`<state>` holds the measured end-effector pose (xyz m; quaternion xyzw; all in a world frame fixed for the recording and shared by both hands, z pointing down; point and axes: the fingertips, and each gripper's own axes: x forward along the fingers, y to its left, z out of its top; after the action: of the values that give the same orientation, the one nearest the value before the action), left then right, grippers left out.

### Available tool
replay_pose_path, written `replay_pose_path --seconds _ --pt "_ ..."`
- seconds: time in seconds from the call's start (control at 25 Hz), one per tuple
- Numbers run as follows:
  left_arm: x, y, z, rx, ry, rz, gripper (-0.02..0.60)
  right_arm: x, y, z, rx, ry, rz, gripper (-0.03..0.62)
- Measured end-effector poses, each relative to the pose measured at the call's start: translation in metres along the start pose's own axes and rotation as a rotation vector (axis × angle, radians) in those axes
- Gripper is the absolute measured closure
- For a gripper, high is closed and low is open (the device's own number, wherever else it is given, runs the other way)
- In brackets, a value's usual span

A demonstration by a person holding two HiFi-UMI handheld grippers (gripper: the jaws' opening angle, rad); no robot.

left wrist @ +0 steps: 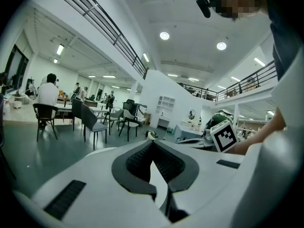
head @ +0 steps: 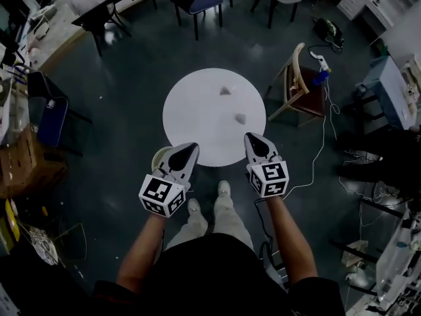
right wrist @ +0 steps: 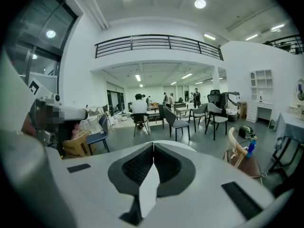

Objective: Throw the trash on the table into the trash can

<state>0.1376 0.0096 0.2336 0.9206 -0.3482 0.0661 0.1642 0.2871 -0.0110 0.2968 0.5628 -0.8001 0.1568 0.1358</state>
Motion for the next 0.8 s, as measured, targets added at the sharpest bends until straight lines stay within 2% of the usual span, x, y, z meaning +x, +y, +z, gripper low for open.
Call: replay_pose_path --seconds 0.2,0.32,0.52,0.56,0.64,0.8 --pt "0.025 0.019 -0.017 -0.040 0.044 0.056 0.568 0.037 -0.037 -0.026 0.021 0.067 -0.010 0.574" --pt "0.039 0.025 -0.031 -0.059 0.071 0.080 0.568 0.059 -0.051 -0.050 0.031 0.123 0.016 0.572" --pt "0.054 0.037 -0.059 -0.097 0.117 0.117 0.568 0.099 -0.073 -0.089 0.008 0.215 0.016 0.571" --pt "0.056 0.039 -0.066 -0.106 0.126 0.124 0.568 0.107 -0.077 -0.096 0.005 0.232 0.019 0.559" --pt "0.061 0.041 -0.077 -0.122 0.146 0.136 0.568 0.124 -0.084 -0.110 0.008 0.269 0.036 0.480" --pt "0.070 0.043 -0.097 -0.138 0.181 0.149 0.568 0.157 -0.101 -0.137 0.014 0.331 0.038 0.450"
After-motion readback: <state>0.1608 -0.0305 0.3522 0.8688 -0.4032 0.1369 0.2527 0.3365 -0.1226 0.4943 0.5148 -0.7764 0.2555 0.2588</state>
